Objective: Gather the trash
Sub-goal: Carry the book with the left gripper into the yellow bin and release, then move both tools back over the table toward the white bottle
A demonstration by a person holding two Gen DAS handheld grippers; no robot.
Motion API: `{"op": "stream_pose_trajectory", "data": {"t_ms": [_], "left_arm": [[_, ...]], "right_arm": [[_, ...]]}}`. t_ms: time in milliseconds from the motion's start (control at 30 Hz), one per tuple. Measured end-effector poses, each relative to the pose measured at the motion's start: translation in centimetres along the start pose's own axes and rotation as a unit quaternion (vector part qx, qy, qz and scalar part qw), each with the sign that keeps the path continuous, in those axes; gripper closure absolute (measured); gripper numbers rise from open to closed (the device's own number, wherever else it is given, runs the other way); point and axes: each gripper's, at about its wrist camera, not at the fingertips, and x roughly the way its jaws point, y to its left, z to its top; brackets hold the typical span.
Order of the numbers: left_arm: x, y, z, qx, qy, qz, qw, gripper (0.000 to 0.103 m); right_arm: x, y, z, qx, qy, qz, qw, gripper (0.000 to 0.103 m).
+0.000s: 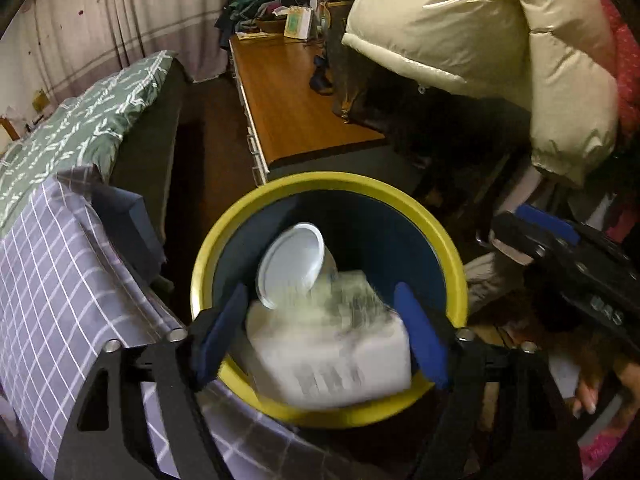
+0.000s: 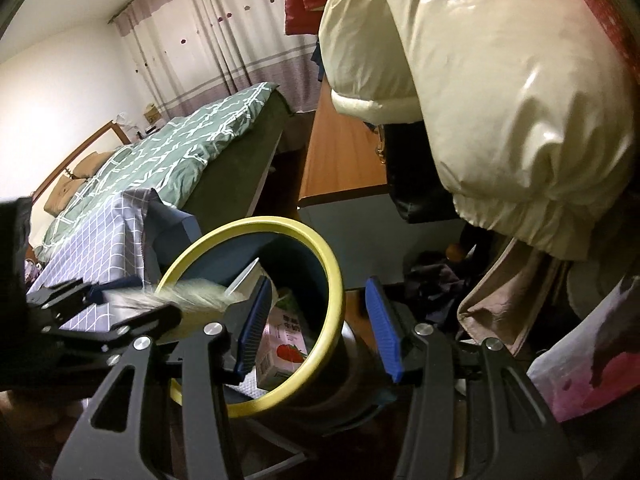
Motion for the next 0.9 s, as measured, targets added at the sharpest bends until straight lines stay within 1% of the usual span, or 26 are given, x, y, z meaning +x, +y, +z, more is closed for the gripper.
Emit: {"op": "stream_pose_trajectory", "data": {"t_ms": [33,100,167,367,433,467,567,667,700,767,800,867,900], "left_arm": [[-0.1,0.2,0.0,-0.004,-0.002,0.005,1.0000,0.022],[-0.9,0.7,-0.3,-0.015,-0.007,-0.002,0.9999,0.021],[-1.8,1.4,-0.8,-0.021,-0.012,0.000,0.9997,0.021],[-7.8,5.7,-4.4,-0.071,-0.049,0.004,0.9963,0.014],[-10.5,7.8,-6.3,-0.089,-0.066,0.022,0.9936,0.014],[-11.2,8.4,-6.8,-0.094,-0.070,0.028,0.9927,0.014],[-14.8,11.3,-9.6,-0.123,-0.091,0.061,0.9864,0.013],[-18.1,14.3,-12.8,-0.152,-0.108,0.105,0.9768,0.011],[-19.2,15.3,-14.1,-0.162,-0.114,0.123,0.9724,0.011],[-21.3,17.7,-16.8,-0.188,-0.126,0.160,0.9608,0.010],[-21.9,18.6,-17.7,-0.198,-0.128,0.170,0.9568,0.010],[-23.1,21.0,-20.3,-0.226,-0.129,0.196,0.9455,0.010],[-23.7,22.2,-21.7,-0.243,-0.127,0.211,0.9382,0.010]], "right_arm": [[0.1,0.0,-0.1,-0.001,0.001,0.000,1.000,0.053],[0.3,0.1,-0.2,-0.002,0.003,0.002,1.000,0.053],[0.4,0.5,-0.2,-0.004,0.006,0.004,1.000,0.053],[0.6,1.7,-0.4,-0.019,0.010,0.011,1.000,0.052],[0.4,2.4,-0.4,-0.024,0.009,0.013,1.000,0.052],[0.2,2.7,-0.4,-0.027,0.009,0.014,0.999,0.052],[-0.1,3.8,-0.4,-0.037,0.006,0.018,0.999,0.052],[-0.4,5.4,-0.3,-0.050,0.004,0.025,0.998,0.052],[-0.5,6.2,-0.3,-0.057,0.003,0.029,0.998,0.052],[-0.6,7.4,-0.2,-0.069,0.002,0.036,0.997,0.052],[-0.8,8.2,-0.2,-0.076,0.002,0.041,0.996,0.052],[-1.0,10.2,-0.3,-0.094,0.003,0.054,0.994,0.052],[-1.0,11.6,-0.4,-0.107,0.006,0.064,0.992,0.052]]}}
